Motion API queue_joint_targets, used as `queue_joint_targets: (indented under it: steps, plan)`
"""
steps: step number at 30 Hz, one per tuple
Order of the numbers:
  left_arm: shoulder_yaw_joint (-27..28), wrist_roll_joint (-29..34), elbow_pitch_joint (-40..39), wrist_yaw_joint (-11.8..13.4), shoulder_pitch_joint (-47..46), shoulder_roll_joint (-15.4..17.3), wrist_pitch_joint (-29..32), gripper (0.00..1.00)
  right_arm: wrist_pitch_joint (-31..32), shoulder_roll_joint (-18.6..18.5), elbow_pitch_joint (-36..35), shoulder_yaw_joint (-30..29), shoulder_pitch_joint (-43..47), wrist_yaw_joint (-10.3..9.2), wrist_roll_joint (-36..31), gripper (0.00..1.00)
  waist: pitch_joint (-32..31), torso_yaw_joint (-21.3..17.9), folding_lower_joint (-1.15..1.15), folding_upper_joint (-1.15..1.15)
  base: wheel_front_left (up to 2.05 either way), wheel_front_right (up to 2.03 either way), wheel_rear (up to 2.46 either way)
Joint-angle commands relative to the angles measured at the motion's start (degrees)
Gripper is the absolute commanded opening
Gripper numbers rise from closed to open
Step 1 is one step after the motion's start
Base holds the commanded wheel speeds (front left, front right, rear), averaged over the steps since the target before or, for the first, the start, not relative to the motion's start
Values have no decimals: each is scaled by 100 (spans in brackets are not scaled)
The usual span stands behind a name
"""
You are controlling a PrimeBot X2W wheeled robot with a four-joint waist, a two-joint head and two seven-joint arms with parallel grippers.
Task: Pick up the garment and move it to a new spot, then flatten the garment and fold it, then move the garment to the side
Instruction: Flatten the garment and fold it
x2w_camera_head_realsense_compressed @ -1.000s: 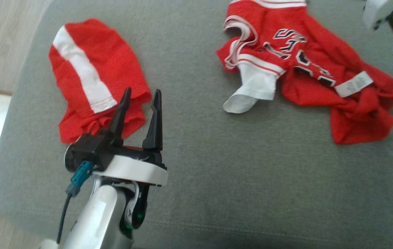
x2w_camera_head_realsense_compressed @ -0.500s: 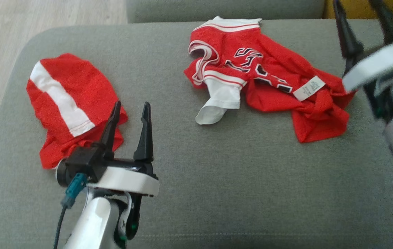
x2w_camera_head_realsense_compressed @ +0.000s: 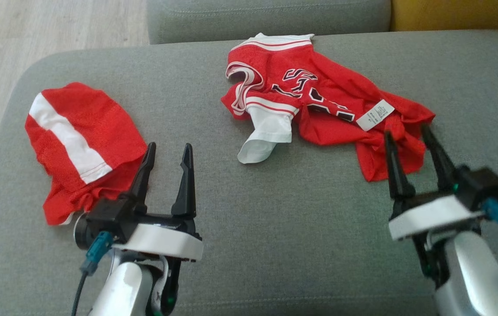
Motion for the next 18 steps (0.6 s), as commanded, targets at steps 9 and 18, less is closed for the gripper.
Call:
queue_joint_targets:
  steps: [9,18]
  plan:
    - [89,40,-178,-24,-241,26,-35,100,531,291,-366,-573,313,-4,-284,100,166,105,0,0,0,0,0]
    - [57,44,-156,-50,-336,26,-35,100,813,302,368,-836,44,-4,-80,100,404,295,0,0,0,0,0]
